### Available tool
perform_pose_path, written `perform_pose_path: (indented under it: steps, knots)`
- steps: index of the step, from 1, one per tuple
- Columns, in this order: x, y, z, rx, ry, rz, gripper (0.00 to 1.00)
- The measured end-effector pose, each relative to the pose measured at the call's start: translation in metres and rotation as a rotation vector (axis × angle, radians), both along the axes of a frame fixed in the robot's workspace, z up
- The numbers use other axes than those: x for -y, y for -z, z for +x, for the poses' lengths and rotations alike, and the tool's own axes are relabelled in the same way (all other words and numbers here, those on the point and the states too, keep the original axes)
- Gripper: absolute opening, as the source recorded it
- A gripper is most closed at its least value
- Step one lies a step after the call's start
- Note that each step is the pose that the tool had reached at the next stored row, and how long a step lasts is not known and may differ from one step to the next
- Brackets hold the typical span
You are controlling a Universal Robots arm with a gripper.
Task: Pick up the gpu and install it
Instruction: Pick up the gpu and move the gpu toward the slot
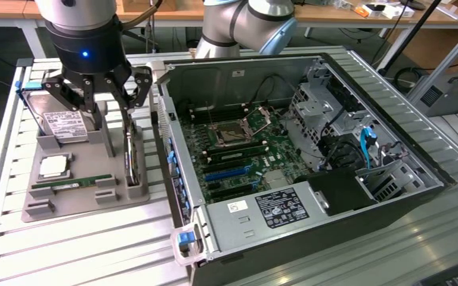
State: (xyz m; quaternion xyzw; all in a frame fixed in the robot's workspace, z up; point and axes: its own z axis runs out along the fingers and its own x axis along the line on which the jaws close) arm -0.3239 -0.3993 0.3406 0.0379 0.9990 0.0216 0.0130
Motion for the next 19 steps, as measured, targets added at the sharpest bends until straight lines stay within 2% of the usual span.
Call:
perform_pose_path:
  steps: [19]
  knots:
    - [0.0,0.0039,0.0,0.0,0.0,0.0,0.48]
